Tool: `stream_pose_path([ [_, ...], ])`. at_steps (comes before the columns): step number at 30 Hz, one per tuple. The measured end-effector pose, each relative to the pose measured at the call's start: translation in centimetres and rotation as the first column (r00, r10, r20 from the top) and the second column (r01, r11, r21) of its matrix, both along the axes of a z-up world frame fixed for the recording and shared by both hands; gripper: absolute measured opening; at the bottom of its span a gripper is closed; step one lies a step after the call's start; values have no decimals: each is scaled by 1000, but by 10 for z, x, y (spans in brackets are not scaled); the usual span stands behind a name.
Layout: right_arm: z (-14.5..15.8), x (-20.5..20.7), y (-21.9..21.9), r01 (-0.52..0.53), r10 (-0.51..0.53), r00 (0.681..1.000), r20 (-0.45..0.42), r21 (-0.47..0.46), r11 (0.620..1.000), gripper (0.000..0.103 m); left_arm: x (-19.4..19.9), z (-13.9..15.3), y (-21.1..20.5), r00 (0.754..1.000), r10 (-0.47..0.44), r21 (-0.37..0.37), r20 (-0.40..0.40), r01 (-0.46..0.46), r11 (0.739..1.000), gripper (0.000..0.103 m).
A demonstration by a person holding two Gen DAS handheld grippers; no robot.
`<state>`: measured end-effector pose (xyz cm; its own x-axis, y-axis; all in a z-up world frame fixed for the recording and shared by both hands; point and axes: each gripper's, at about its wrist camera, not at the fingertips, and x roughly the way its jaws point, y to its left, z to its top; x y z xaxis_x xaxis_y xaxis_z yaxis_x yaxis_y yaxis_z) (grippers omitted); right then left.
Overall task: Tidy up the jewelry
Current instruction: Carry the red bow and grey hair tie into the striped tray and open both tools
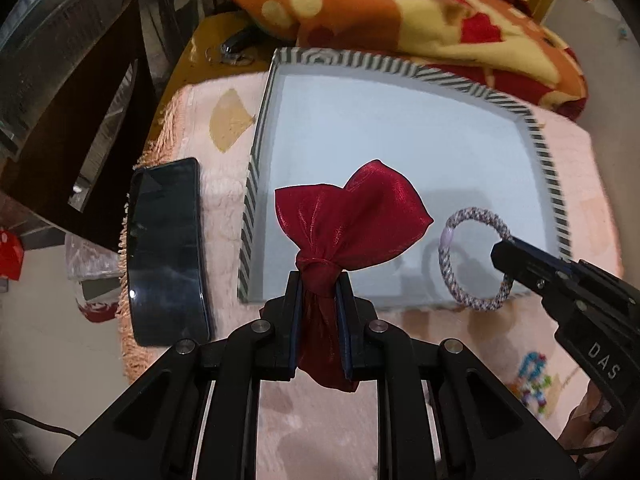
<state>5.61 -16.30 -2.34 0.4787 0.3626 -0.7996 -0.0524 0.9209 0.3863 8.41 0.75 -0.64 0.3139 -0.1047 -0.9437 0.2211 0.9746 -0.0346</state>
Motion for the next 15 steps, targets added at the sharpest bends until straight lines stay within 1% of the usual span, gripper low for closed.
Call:
stream_pose_path([
  [3,-16,10,2,1,-1,1000,-31,10,1000,7,11,-15,2,999,10,11,-37,-10,1000,14],
  [8,-36,9,-1,-19,21,996,-85,24,1000,7,11,-27,-1,998,-16,30,-54,18,999,15],
  [12,-43,-1,-10,-38,39,992,-118,11,999,7,3,-36,-6,993,-44,5,-107,45,999,15],
  [15,-45,-9,-13,-51,53,990,-131,12,999,7,-6,-37,-7,992,-62,-3,-112,62,998,15],
])
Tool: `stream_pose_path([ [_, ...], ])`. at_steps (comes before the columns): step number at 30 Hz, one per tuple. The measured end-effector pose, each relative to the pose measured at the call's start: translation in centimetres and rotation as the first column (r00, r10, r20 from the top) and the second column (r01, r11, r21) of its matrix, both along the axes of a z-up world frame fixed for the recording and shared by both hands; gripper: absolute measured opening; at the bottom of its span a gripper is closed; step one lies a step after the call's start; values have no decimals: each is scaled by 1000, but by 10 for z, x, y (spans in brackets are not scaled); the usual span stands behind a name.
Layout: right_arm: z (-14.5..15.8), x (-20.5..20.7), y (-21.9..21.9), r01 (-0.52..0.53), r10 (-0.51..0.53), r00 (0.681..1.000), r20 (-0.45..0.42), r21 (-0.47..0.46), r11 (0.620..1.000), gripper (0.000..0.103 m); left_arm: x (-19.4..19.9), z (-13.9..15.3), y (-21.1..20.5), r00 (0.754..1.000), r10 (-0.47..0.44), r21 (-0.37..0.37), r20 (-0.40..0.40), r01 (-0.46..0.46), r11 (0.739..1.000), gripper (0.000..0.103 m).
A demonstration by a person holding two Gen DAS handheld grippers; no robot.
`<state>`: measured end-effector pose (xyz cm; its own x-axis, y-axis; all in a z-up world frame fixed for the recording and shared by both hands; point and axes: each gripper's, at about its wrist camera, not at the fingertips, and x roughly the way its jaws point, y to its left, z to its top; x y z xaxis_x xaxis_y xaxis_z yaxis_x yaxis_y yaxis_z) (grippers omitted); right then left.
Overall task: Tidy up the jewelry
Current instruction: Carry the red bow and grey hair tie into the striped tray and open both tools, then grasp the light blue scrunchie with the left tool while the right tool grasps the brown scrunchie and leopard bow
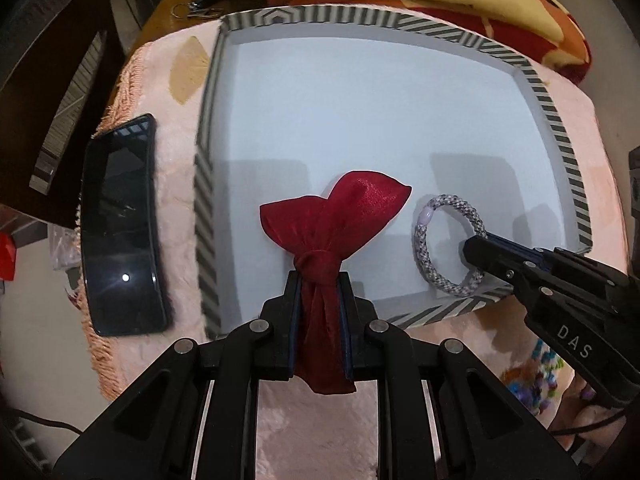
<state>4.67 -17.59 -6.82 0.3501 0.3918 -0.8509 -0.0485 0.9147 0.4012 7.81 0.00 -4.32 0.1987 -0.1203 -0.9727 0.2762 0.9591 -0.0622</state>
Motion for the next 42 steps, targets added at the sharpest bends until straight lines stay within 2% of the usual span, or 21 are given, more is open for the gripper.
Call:
stream_pose_path([
  [5,3,8,8,-27,27,999,19,-27,999,7,3,0,3,999,34,0,1,-34,999,15],
  [8,7,10,12,-37,38,999,32,-50,998,8,8,1,-1,999,53,6,2,-53,999,21],
  [10,9,9,13,-33,36,998,45,-79,996,15,11,2,-1,998,67,2,-1,-67,998,29],
  [12,13,6,10,-17,23,998,64,-92,996,44,10,4,0,997,76,-9,3,-76,997,35],
  [14,18,1,6,-5,13,996,86,-99,995,44,9,8,2,996,86,-18,11,-86,996,42],
  [16,26,-4,3,5,8,994,108,-117,993,44,7,15,6,993,110,-42,36,-109,993,55],
  [17,31,-8,1,12,3,993,122,-120,993,44,5,18,8,992,118,-50,43,-116,992,56],
  [26,71,-52,-2,25,10,969,245,-139,990,45,-20,47,14,981,141,-47,132,-136,990,56],
  [34,81,-91,-5,41,2,961,275,-152,988,45,-61,66,11,967,157,-43,199,-152,987,56],
  [42,85,-133,-19,57,-8,959,284,-166,984,45,-102,74,10,960,174,-50,218,-167,985,56],
])
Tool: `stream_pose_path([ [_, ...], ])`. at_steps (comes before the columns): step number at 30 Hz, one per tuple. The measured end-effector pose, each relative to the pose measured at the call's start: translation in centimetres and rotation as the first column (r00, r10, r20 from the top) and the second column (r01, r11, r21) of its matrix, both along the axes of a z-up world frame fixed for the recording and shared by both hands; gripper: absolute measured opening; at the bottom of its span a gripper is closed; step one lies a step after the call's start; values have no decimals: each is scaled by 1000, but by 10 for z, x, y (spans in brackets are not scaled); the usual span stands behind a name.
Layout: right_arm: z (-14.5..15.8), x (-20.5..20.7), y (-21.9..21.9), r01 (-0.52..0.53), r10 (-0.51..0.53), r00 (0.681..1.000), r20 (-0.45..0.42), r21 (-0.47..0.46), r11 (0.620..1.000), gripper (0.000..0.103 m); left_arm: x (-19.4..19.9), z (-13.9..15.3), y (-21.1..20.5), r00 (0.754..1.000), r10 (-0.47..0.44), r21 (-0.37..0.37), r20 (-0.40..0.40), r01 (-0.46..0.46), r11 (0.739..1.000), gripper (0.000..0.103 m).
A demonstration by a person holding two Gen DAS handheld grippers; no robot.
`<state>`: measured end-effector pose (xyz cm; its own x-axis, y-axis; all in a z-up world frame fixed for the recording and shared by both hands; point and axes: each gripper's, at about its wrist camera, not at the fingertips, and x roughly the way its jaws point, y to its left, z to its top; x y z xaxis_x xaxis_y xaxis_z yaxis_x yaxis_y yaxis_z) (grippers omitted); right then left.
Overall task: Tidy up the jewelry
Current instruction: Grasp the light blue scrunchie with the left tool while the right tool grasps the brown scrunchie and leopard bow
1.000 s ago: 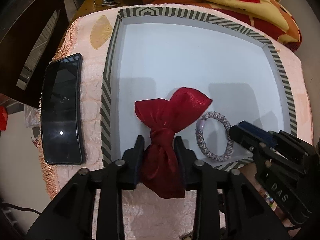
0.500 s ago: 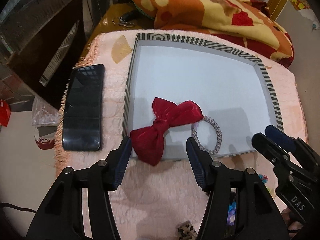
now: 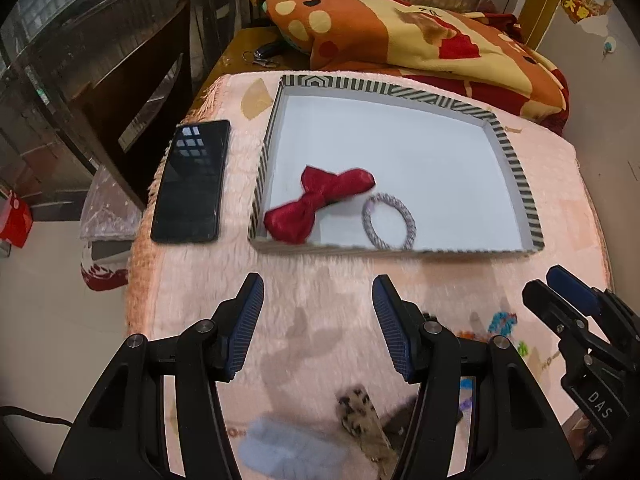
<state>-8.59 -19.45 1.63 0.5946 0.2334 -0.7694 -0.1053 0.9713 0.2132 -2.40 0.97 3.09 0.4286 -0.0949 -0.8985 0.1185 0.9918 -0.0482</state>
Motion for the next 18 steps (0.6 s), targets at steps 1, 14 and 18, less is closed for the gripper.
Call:
stream_pose_path([
  [1,0,-4,-1,0,0,1000,-1,-1,1000,45,-6,0,-1,1000,1,1,-1,-1,1000,56],
  [14,-14,-59,-23,1,-3,999,-34,-63,998,45,-56,-4,8,998,56,-31,-30,-57,998,56],
  [18,-16,-70,-30,15,-17,999,-41,-57,998,45,-68,-8,9,997,61,-32,-47,-62,998,56],
])
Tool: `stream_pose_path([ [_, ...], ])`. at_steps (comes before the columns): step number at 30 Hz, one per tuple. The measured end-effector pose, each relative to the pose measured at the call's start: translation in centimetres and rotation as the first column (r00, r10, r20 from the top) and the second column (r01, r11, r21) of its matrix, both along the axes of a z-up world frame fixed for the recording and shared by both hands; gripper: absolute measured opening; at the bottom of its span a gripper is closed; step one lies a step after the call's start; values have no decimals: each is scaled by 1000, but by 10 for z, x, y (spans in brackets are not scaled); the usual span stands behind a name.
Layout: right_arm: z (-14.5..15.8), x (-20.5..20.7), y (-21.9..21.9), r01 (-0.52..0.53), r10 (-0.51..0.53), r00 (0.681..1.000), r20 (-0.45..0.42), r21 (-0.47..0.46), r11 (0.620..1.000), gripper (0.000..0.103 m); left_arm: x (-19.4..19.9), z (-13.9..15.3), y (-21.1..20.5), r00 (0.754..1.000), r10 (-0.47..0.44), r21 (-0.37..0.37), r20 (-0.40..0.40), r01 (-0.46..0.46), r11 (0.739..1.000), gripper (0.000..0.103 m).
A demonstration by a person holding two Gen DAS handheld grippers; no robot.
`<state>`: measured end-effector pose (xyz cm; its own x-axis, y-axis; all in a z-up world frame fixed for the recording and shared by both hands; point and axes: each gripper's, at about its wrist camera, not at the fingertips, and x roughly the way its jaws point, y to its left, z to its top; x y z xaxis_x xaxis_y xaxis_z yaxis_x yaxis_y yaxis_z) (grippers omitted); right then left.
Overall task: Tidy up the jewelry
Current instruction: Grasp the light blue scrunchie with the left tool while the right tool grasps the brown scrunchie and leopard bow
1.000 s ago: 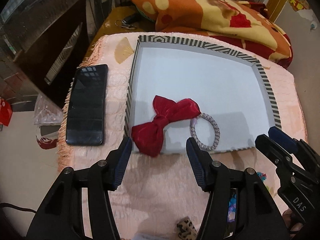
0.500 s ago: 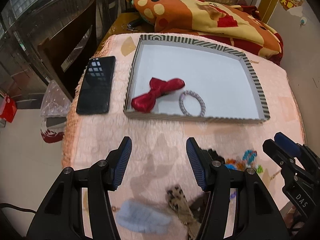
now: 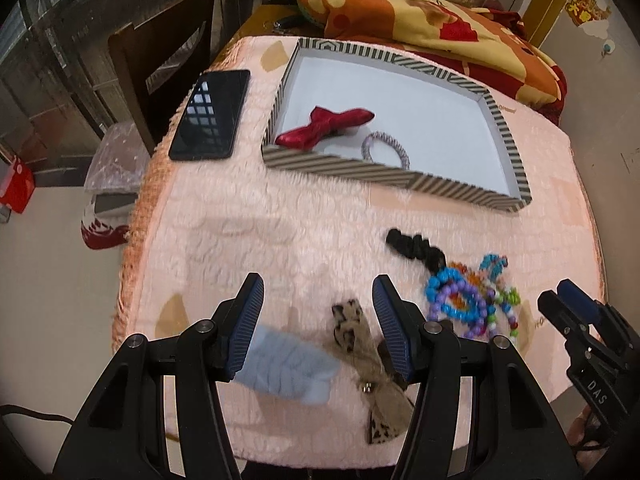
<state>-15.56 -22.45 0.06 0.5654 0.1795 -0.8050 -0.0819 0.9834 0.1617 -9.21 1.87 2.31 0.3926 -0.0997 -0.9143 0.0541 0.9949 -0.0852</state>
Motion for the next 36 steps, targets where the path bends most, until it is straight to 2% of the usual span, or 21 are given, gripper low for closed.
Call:
stream_pose_path([
  [8,0,-13,5,-37,37,999,-12,13,999,45,-24,3,-3,1000,-14,2,0,14,1000,56],
  [21,-11,-12,29,-138,140,989,-44,39,990,45,-35,-3,0,1000,4,14,-24,-4,1000,56],
  [31,-30,-4,55,-218,222,971,-92,59,974,46,-34,-10,40,990,125,-42,-71,-128,991,56],
  [36,-38,1,64,-243,248,962,-112,62,968,46,-34,-17,58,975,184,-108,-121,-197,974,60],
])
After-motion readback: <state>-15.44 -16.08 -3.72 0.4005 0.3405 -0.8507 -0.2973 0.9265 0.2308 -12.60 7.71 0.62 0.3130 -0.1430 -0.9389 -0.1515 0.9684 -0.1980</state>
